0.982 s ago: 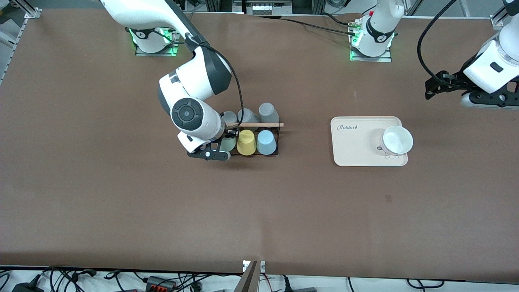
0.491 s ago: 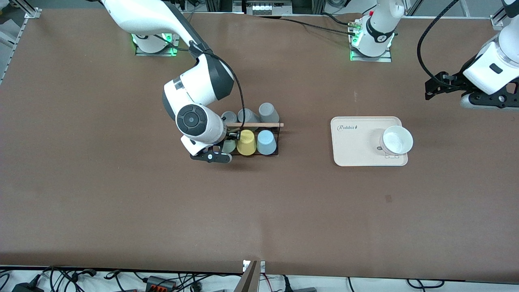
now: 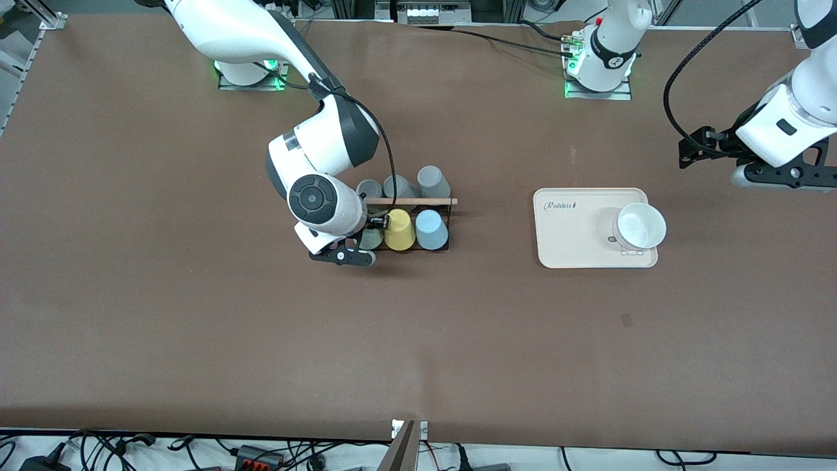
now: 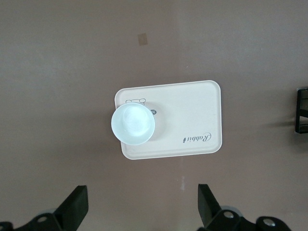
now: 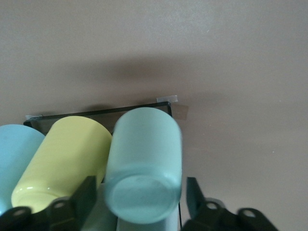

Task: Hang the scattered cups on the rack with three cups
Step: 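Hang the green cup on the rack peg beside the yellow cup, then open the right gripper and pull it back from the rack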

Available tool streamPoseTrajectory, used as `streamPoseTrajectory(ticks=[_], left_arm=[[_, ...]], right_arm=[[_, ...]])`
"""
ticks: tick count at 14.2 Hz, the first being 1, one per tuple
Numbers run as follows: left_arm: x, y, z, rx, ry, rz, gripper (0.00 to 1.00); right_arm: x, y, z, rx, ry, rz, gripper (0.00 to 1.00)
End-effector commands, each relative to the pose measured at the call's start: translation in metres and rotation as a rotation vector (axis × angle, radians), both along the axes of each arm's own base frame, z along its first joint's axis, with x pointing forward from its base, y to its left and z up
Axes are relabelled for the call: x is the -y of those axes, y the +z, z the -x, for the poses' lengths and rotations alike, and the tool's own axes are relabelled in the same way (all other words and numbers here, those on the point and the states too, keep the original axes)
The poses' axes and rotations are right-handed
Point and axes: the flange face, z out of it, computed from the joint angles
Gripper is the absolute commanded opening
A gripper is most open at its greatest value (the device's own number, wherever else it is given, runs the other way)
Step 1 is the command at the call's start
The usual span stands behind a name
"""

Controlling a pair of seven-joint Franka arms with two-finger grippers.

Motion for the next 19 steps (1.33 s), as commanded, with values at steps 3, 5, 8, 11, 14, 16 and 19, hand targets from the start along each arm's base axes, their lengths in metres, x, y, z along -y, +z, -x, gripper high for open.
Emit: streamPoseTrajectory(ticks=[3,5,8,11,14,16,19], left_arm=[[0.006,0.008,-0.025,0.023,-0.004,0.012,1.00],[0.006,0.007,-0.025,0.020,-0.006,0.012,1.00],[0.005,0.008,-0.026,0.022,-0.012,0.012,1.00],[0.005,0.009,-0.025,0.021,-0.016,0.013,1.00],[0.004,0.010,-0.025,0.024,-0.016,0.018,1.00],[0.005,0.016,-0.025,0.036,-0.018,0.019,1.00],[0.006,0.018,-0.024,0.039,-0.019,0.023,1.00]], right_arm=[[0.000,0.034,-0.014,0.027,-0.025,-0.025,1.00],[0.003,0.052,-0.019,0.036,-0.026,-0.027,1.00],[0.024,0.082,-0.038,0.063,-0.050,-0.036,1.00],[0.092,0.126,-0.064,0.112,-0.063,-0.027,1.00],[0.158,0.158,-0.081,0.161,0.006,-0.013,1.00],[0.194,0.183,-0.085,0.176,-0.036,-0.012,1.00],[0.235,0.211,-0.087,0.216,-0.076,0.014,1.00]])
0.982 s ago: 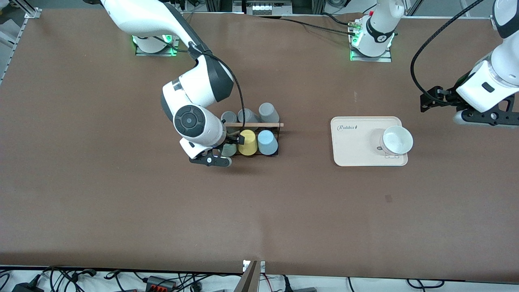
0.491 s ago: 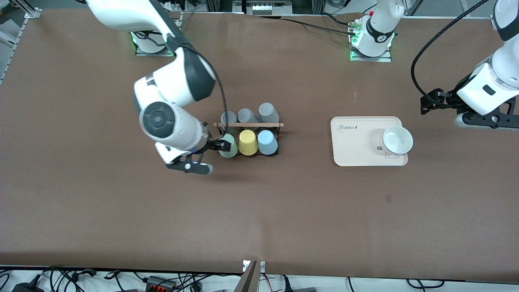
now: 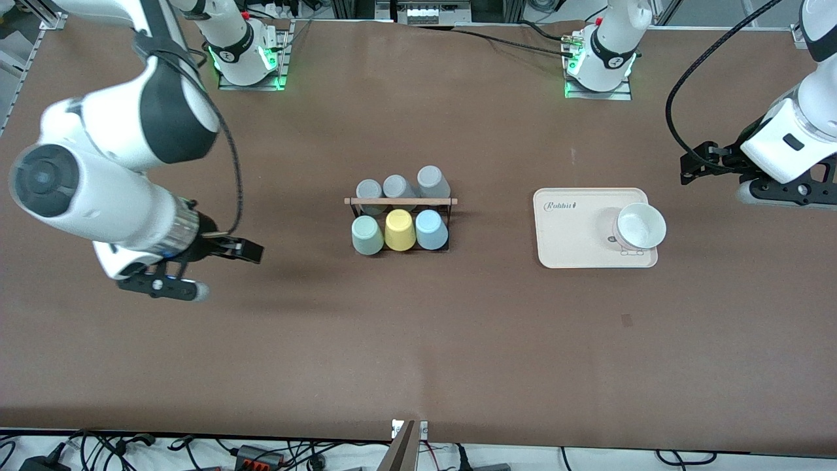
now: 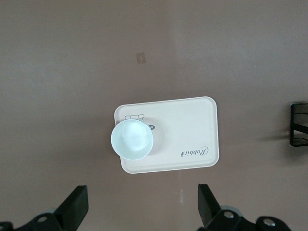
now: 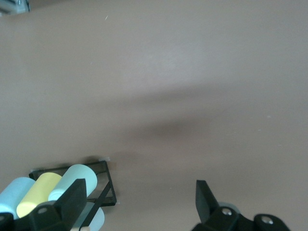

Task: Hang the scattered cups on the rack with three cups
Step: 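Open the right gripper and pull it back from the rack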

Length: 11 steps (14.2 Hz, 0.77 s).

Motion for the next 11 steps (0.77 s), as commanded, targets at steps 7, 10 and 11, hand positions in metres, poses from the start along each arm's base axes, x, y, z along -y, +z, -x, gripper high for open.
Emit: streamPoseTrajectory(ticks=[7,10,11], left_arm=[[0.018,0.007,0.003,-0.010,-0.041,0.018,1.00],[0.018,0.005,0.002,-0.010,-0.041,0.018,1.00],[0.019,0.005,0.002,-0.005,-0.041,0.018,1.00]], right_arm=[[0.148,0.069,0.017,0.084,0.097,0.067,1.00],[0.189,0.074,0.034,0.114,0.157,0.057,1.00],[0.191,0.082,0.041,0.117,0.162,0.064,1.00]])
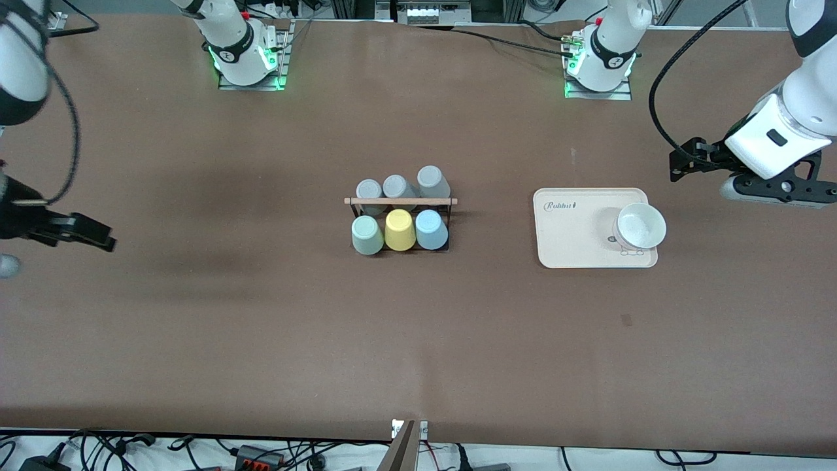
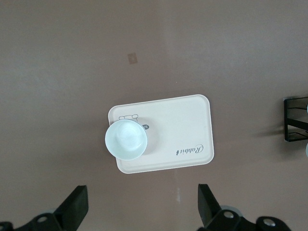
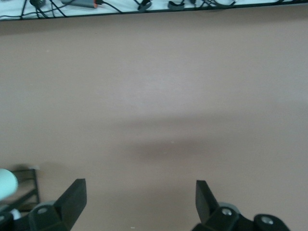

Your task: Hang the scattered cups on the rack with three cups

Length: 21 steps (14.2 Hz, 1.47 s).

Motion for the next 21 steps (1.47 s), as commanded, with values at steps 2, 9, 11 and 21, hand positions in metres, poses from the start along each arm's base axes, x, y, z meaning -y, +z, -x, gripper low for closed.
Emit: streamPoseTrajectory(ticks=[2,9,11,21], left_arm=[[0.001,0.002,-0.002,0.007,-0.008,0.018,1.00],[-0.003,0.005,-0.003,0.016,-0.001,0.019,1.00],[-0.004,0.008,-0.002,0.021,0.000,0.018,1.00],[0.008,0.027,0.012,0.022,-0.020,0.021,1.00]], right_arm=[[-0.005,0.019,0.030,-0.004,0.043,-0.005,1.00],[-0.007,0.012,0.090,-0.033,0.067,0.038,1.00],[-0.004,-0.001,0.100,-0.027,0.075,0.037,1.00],[-0.010,0.006,0.107,-0.009,0.075,0.024,1.00]])
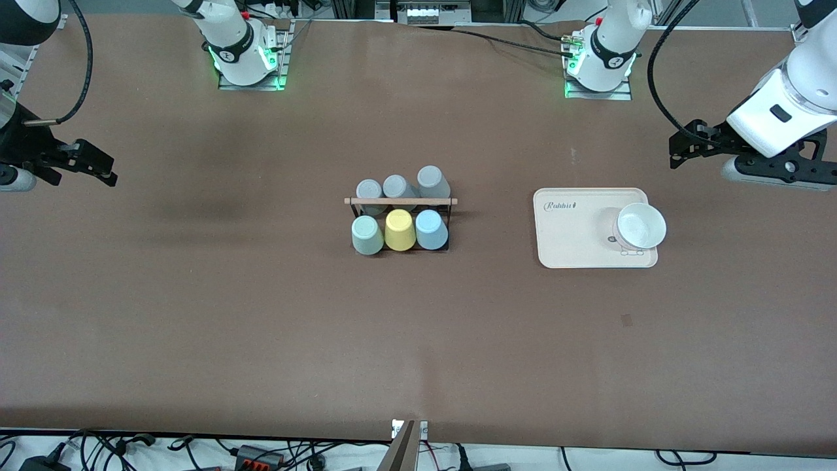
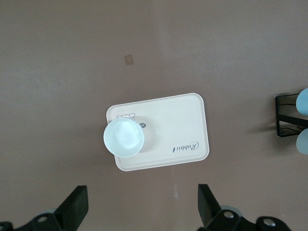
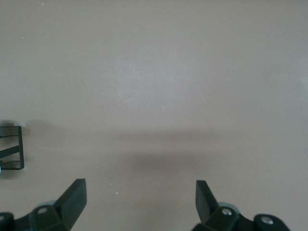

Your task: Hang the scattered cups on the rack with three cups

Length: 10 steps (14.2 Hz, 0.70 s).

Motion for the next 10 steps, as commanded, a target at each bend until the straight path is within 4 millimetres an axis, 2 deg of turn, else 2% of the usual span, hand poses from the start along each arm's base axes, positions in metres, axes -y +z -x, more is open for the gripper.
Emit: streamPoseTrajectory(ticks=[1,5,10], left_arm=[[-0.004,0.004,-0.001,0.005,0.002,0.017,1.00],[-0.005,0.004,-0.001,0.007,0.003,0.014,1.00],[-0.008,0.005,0.001,0.000,0.008,0.013,1.00]], right_arm=[[-0.006,0.004,0.007,-0.008,0.016,0.001,1.00],[0.010,0.005,0.007,-0.003,-0.014,-0.005,1.00],[0.009,0.007,0.010,-0.011,0.004,-0.003,1.00]])
